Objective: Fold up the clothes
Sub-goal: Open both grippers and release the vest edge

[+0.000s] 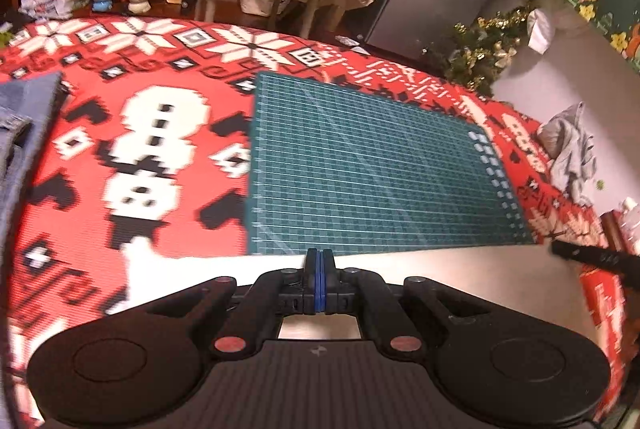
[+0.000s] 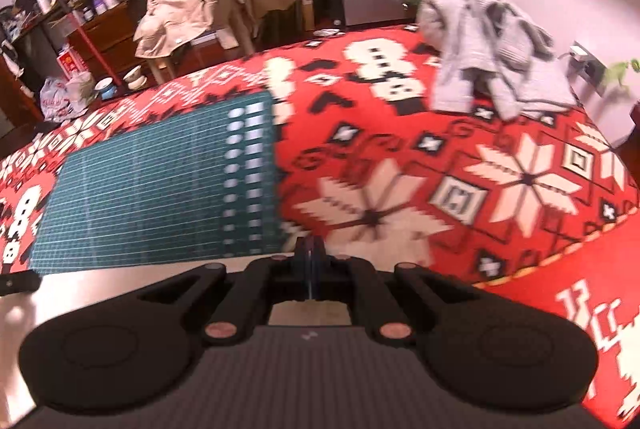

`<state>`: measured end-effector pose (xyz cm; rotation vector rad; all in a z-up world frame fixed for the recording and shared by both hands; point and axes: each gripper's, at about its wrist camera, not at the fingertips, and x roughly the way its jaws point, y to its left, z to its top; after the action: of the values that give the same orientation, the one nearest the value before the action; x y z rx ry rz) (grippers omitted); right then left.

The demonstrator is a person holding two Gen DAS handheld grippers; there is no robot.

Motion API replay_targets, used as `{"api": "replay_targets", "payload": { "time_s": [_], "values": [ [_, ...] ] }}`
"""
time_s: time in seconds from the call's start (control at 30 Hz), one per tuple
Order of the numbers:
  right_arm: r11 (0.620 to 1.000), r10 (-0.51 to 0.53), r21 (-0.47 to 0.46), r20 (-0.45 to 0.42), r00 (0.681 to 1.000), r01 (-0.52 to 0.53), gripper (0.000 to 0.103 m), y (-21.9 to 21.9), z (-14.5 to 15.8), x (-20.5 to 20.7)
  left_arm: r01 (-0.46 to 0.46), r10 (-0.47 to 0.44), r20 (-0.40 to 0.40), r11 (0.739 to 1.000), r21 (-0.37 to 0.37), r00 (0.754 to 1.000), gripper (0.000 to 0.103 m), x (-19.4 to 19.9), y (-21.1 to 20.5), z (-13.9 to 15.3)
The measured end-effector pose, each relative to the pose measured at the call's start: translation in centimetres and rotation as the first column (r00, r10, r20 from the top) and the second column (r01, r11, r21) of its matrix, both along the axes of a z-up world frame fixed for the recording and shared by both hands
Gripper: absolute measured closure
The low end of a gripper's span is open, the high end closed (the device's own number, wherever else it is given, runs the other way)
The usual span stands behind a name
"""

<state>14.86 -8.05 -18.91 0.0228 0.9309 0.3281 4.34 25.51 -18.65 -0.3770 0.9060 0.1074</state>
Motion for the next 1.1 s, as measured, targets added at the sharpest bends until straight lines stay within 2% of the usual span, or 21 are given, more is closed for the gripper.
{"api": "replay_targets", "payload": {
  "time_s": [0.2,0.27,0.3,0.4,0.47,0.57,0.67,0.73,0.87,0.97,1.1],
  "values": [
    [1.000,0.006,-0.020,0.004,1.000,-0.005,0.103,-0.3,0.1,0.5,-0.021,0.021,0.002,0.999,0.034,1.000,0.101,-1.2,1.6,0.1],
    [1.000,0.007,-0.021,0.003,1.000,-0.006,0.099,0.1,0.1,0.6,-0.025,0.025,0.006,0.999,0.039,1.000,0.101,-1.2,1.8,0.0],
    [1.000,0.006,-0.020,0.000,1.000,-0.006,0.096,0.4,0.1,0.6,-0.022,0.021,0.009,0.998,0.054,1.000,0.101,-1.3,1.8,0.1],
    [1.000,0.001,-0.021,-0.013,1.000,-0.001,0.095,1.0,0.1,0.1,-0.003,0.001,0.021,0.994,0.108,1.000,0.100,-1.8,2.1,0.1],
    [1.000,0.012,-0.020,0.004,1.000,-0.012,0.095,0.7,0.0,-0.1,0.001,-0.005,0.029,0.991,0.131,1.000,0.100,-2.3,2.7,-0.1],
    [0.999,0.035,-0.019,0.037,0.999,-0.034,0.098,0.2,0.0,-0.4,-0.021,0.016,0.050,0.996,0.089,0.999,0.100,-3.0,4.0,-0.4],
    [0.998,0.057,-0.018,0.069,0.996,-0.056,0.098,-0.4,-0.1,-0.7,0.021,-0.033,0.073,0.987,0.157,0.997,0.100,-3.3,3.4,-0.4],
    [0.997,0.071,-0.018,0.091,0.993,-0.070,0.098,-0.7,-0.1,-0.9,0.035,-0.055,0.096,0.979,0.199,0.994,0.100,-3.8,3.0,-0.6],
    [0.995,0.100,-0.019,0.134,0.986,-0.099,0.097,-1.4,-0.2,-1.4,0.001,-0.043,0.156,0.965,0.262,0.987,0.100,-5.1,2.4,-0.7],
    [0.996,0.084,-0.011,0.207,0.975,-0.084,0.096,-2.4,0.6,-2.7,-0.008,-0.069,0.237,0.951,0.310,0.969,0.100,-6.0,1.4,0.1],
    [0.992,0.072,0.082,0.257,0.964,-0.095,0.093,-4.1,2.3,-5.1,0.002,-0.086,0.302,0.963,0.270,0.949,0.099,-7.7,0.0,2.1]
  ]
}}
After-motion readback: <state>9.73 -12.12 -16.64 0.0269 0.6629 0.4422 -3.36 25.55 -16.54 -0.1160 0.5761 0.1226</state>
